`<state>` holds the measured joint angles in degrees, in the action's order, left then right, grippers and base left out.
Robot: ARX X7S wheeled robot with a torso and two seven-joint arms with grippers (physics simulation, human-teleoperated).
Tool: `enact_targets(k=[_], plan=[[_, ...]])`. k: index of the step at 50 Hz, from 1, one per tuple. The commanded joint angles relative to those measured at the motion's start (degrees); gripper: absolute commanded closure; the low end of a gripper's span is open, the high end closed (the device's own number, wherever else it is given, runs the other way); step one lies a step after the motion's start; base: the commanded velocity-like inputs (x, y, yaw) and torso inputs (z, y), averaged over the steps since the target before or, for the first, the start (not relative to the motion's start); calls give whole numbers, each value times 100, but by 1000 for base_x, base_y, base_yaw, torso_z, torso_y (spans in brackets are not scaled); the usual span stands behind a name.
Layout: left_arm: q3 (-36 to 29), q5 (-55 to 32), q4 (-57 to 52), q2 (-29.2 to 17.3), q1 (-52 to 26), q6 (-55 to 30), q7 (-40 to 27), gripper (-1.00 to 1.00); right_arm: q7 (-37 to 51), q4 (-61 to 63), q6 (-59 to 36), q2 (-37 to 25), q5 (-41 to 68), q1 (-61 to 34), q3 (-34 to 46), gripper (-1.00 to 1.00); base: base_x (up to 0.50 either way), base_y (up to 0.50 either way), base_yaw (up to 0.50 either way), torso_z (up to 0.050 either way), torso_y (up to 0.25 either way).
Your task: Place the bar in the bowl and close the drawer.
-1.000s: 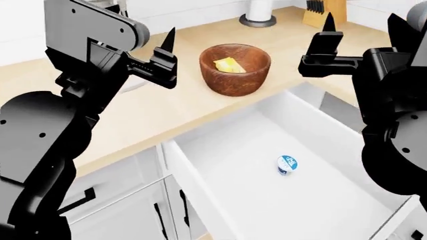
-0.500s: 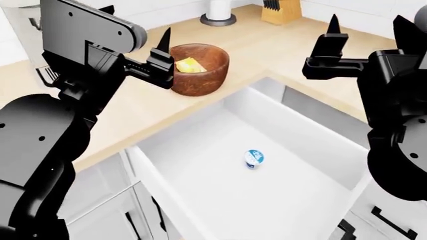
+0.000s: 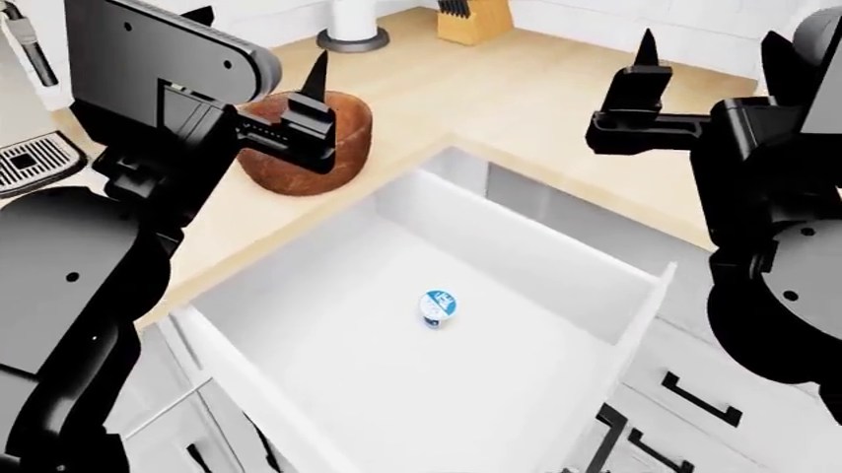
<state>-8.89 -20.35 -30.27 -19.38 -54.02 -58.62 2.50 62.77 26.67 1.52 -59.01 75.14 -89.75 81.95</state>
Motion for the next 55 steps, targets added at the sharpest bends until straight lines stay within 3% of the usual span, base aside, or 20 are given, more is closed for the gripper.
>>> enact_targets(k=[1, 13, 23, 33, 55], plan=[[-20, -4, -23, -33, 19, 11, -29, -100, 3, -101, 83, 74, -95, 137, 14, -100, 0, 0, -449, 0, 0], [73, -92, -184, -89, 35, -134, -63, -100, 51, 481, -88, -435, 207, -62, -100, -100, 0, 0, -444, 0, 0], [78, -133, -214, -105, -1, -191, -78, -100, 36, 498, -150, -456, 264, -91, -126, -100, 0, 0, -443, 0, 0], [-33, -79, -47, -74, -41, -42, -86, -100, 42, 412, -289, -321, 45, -172, -129, -100, 18, 12, 0, 0, 0], [-49, -100, -53, -113, 31, 13, -123, -100, 29, 397, -217, -287, -50, -37, -137, -100, 399, 101, 0, 0, 0]])
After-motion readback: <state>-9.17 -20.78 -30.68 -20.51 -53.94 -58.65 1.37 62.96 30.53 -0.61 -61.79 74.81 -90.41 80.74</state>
